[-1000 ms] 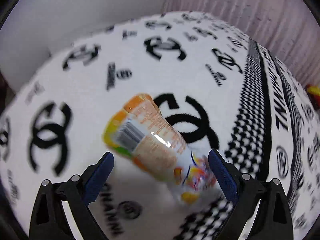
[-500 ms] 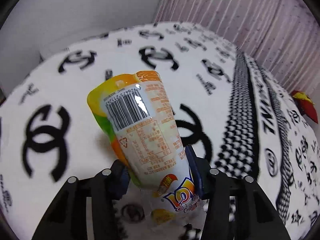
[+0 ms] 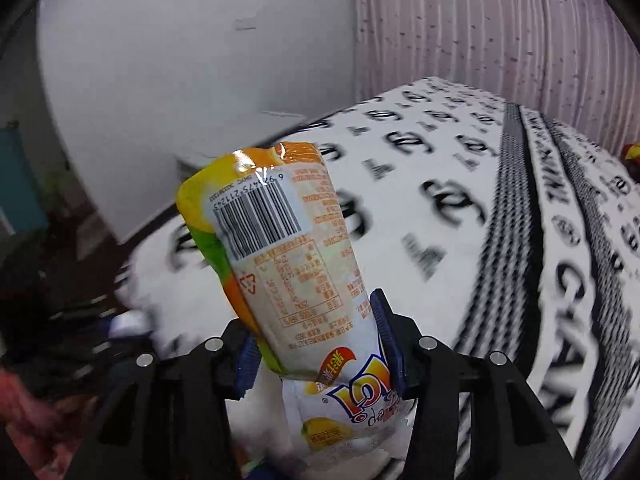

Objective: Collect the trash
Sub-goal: 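Grasp the white bottle cap with the left tool while the right tool grasps the juice pouch, then drop the bottle cap into the bucket with the left tool while the right tool drops the juice pouch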

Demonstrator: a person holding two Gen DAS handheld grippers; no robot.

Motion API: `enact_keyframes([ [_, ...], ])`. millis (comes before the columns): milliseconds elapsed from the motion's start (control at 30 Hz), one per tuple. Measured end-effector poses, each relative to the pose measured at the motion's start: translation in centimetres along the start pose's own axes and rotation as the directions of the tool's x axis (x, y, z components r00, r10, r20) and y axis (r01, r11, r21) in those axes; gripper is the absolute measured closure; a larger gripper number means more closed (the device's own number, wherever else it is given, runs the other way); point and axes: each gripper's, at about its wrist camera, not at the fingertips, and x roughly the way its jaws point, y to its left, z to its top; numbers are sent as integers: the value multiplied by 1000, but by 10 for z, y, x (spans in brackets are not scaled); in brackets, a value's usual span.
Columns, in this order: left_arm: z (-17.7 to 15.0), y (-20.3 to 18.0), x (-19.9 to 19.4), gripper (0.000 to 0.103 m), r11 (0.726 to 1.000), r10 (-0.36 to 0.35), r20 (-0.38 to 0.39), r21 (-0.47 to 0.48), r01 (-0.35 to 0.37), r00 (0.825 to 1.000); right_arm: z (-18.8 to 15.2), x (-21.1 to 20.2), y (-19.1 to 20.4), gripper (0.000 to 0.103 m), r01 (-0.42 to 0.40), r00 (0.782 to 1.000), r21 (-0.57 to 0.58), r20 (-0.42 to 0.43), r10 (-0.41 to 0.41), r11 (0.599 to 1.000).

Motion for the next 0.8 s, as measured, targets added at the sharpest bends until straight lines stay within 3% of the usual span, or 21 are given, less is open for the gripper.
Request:
enact_keyframes([
  [233,-48,-25,-11,87,998,-12,-68,54,16,998,-89,-38,49,53,-103,995,40,-10,103,994],
  [433,-90,-39,4,87,996,6,-165,87,9,986,-158,-35,66,53,-104,993,105,-44,109,989],
  [600,-129,-41,38,87,996,4,-299,81,22,954,-204,-10,62,53,-69,990,228,-101,94,971],
  [800,-162,-33,81,87,999,7,-429,34,8,903,-243,34,49,53,-13,974,413,-199,104,911],
])
